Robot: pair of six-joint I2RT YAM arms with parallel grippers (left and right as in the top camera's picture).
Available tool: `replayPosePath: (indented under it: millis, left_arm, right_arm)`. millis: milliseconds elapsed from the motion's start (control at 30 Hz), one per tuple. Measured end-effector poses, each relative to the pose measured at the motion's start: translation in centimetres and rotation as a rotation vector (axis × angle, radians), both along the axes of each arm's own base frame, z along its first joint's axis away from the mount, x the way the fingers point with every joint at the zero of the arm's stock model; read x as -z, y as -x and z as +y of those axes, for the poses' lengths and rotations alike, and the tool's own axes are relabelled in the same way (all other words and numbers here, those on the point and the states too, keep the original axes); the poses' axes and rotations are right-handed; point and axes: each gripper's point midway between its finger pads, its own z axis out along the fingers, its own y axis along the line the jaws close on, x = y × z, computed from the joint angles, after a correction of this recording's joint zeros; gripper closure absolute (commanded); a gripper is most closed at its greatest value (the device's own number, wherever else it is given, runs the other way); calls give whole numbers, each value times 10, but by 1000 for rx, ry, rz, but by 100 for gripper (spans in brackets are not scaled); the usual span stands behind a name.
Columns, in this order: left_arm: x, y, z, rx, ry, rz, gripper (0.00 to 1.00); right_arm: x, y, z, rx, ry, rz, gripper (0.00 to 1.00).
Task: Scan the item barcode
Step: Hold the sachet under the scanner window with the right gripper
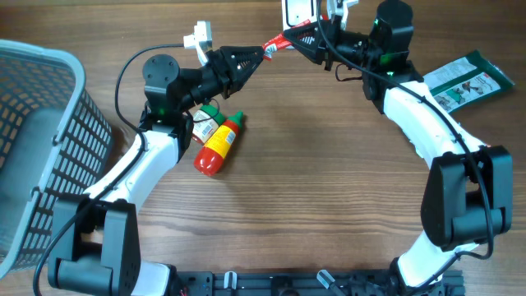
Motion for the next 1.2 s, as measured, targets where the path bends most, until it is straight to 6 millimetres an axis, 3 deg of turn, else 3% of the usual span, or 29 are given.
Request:
replayPosePath:
  millis: [167, 367, 700, 867, 1200]
  left_arm:
    - [0, 0, 0, 0, 2, 3, 72]
    - [0, -1, 1, -5, 5, 9, 95]
    - [1, -1, 1, -4, -2, 5, 96]
    - [18, 4, 9, 41, -49, 40, 96]
    - [17, 9, 21, 88, -59, 10, 96]
  right_arm:
    - [0, 4, 8, -12, 1, 0, 96]
    - [0, 4, 9, -12, 1, -1, 96]
    - [0, 4, 9, -16, 9, -26, 96]
    - [0, 9, 13, -46, 24, -85, 95]
    - [0, 13, 15, -74, 34, -128, 95]
